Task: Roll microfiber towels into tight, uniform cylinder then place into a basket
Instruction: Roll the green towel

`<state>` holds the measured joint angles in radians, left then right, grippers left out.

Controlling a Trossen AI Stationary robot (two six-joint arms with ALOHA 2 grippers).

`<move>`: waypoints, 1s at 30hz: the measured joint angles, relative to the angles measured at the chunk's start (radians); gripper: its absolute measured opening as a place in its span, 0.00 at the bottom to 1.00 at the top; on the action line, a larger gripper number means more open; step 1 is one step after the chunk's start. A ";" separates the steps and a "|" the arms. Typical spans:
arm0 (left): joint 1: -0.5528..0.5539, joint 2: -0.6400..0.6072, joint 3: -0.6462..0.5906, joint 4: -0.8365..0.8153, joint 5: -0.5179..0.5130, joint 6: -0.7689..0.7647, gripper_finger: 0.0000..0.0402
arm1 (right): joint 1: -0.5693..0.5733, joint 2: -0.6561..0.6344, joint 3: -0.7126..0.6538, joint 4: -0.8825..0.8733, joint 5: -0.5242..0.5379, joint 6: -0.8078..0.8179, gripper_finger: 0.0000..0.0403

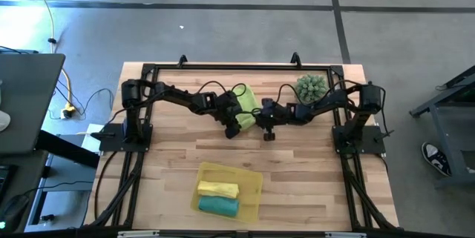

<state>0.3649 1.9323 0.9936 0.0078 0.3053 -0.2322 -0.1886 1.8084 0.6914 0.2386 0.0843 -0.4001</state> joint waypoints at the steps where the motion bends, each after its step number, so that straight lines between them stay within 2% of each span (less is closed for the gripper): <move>1: 0.000 -0.008 0.000 -0.002 -0.007 0.001 0.05 | -0.001 0.000 0.000 0.000 -0.004 0.018 0.08; 3: 0.000 -0.030 0.000 -0.013 -0.011 0.015 0.06 | -0.002 0.000 0.000 -0.002 -0.010 0.049 0.02; 8: -0.003 -0.080 0.001 -0.074 -0.017 0.073 0.12 | -0.013 -0.001 0.000 -0.004 -0.095 0.182 0.02; 15: -0.057 -0.167 0.000 -0.212 -0.116 0.175 0.17 | -0.078 0.001 -0.004 -0.011 -0.443 0.455 0.01; 19: -0.122 -0.208 0.001 -0.218 -0.199 0.278 0.18 | -0.116 0.005 -0.006 -0.012 -0.618 0.658 0.01; 24: -0.217 -0.239 0.002 -0.183 -0.332 0.407 0.18 | -0.144 0.003 -0.005 -0.018 -0.675 0.844 0.01; 30: -0.294 -0.198 0.002 -0.029 -0.361 0.463 0.18 | -0.162 0.002 -0.004 -0.016 -0.709 0.952 0.01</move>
<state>0.0708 1.7345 0.9960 -0.0210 -0.0556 0.2313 -0.3504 1.8103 0.6872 0.2222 -0.6250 0.5522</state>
